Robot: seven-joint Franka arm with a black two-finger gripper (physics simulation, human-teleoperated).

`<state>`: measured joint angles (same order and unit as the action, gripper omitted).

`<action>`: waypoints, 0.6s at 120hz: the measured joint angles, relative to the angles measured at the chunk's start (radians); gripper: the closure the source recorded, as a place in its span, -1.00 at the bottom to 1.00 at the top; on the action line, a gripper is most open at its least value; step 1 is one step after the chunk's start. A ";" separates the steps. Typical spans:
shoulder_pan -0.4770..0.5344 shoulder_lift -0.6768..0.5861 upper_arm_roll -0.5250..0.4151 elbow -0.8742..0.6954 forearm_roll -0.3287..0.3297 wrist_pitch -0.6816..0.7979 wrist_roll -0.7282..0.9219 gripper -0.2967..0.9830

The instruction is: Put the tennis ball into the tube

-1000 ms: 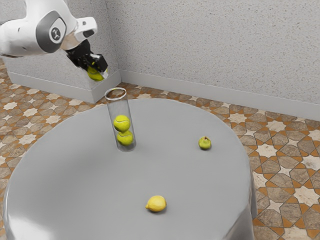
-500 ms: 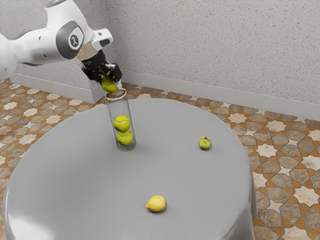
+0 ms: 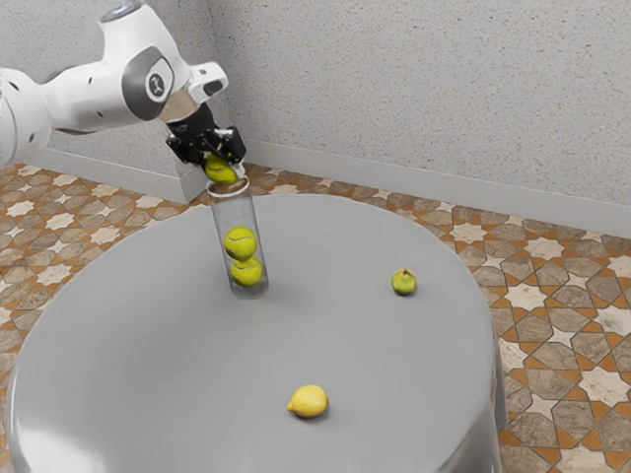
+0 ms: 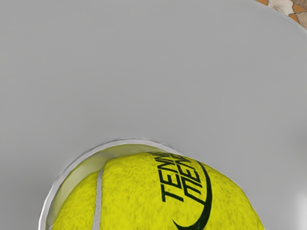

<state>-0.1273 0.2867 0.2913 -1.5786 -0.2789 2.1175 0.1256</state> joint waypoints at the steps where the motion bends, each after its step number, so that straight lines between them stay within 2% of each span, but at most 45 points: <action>1: 0.000 0.001 0.000 0.000 0.000 0.000 0.000 -0.10; 30: 0.000 -0.006 0.001 -0.002 -0.027 0.004 -0.010 -0.38; 44: -0.003 -0.069 0.012 -0.040 -0.024 -0.004 -0.012 -0.44; 52: -0.005 -0.116 0.005 -0.049 0.041 -0.036 -0.014 -0.47; 65: -0.006 -0.202 -0.026 -0.049 0.185 -0.126 -0.019 -0.50; 72: -0.012 -0.236 -0.030 -0.048 0.236 -0.175 -0.021 -0.51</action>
<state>-0.1393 0.0507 0.2610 -1.6262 -0.0425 1.9421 0.1051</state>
